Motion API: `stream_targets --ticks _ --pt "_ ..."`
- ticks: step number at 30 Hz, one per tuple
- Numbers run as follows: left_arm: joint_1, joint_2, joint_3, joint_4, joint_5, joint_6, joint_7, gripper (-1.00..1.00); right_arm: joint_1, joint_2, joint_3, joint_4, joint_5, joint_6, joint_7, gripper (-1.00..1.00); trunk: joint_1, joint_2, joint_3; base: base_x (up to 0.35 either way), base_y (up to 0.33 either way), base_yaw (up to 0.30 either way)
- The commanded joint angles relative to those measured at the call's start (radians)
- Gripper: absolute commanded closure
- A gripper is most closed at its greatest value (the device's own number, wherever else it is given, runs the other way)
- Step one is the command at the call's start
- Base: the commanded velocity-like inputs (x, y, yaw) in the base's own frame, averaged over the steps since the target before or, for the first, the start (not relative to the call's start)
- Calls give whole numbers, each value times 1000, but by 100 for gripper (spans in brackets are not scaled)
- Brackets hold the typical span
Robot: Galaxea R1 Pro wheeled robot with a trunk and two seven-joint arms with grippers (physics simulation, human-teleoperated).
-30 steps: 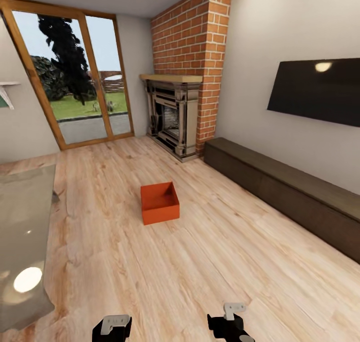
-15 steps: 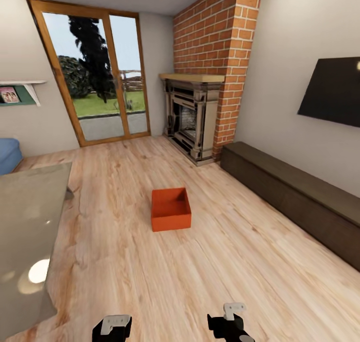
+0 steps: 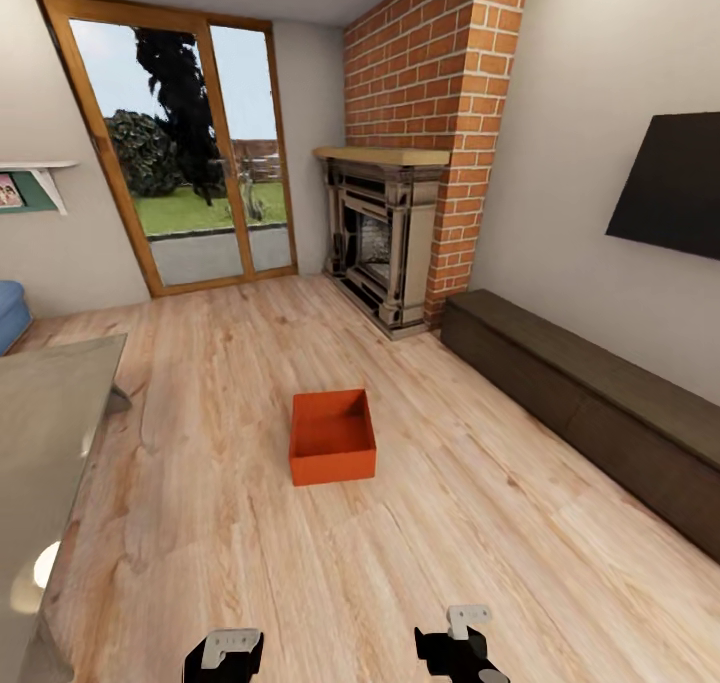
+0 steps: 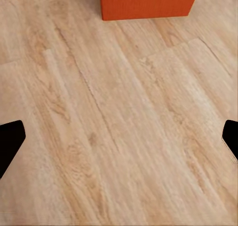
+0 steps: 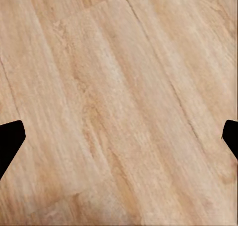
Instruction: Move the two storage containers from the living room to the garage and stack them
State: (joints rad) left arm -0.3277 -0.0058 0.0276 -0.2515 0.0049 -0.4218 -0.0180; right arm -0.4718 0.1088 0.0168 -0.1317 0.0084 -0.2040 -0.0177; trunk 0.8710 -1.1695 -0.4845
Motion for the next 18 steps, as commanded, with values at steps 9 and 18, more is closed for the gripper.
stream_targets --ticks 9,18 --pt "-1 0 3 1 0 -3 -2 -100 -1 0 2 1 1 -3 -2 -100 1 0 -3 346 -121 132" --pt "-1 0 3 1 0 -3 -2 -100 -1 0 2 1 1 -3 -2 -100 1 0 -7 346 -118 151"
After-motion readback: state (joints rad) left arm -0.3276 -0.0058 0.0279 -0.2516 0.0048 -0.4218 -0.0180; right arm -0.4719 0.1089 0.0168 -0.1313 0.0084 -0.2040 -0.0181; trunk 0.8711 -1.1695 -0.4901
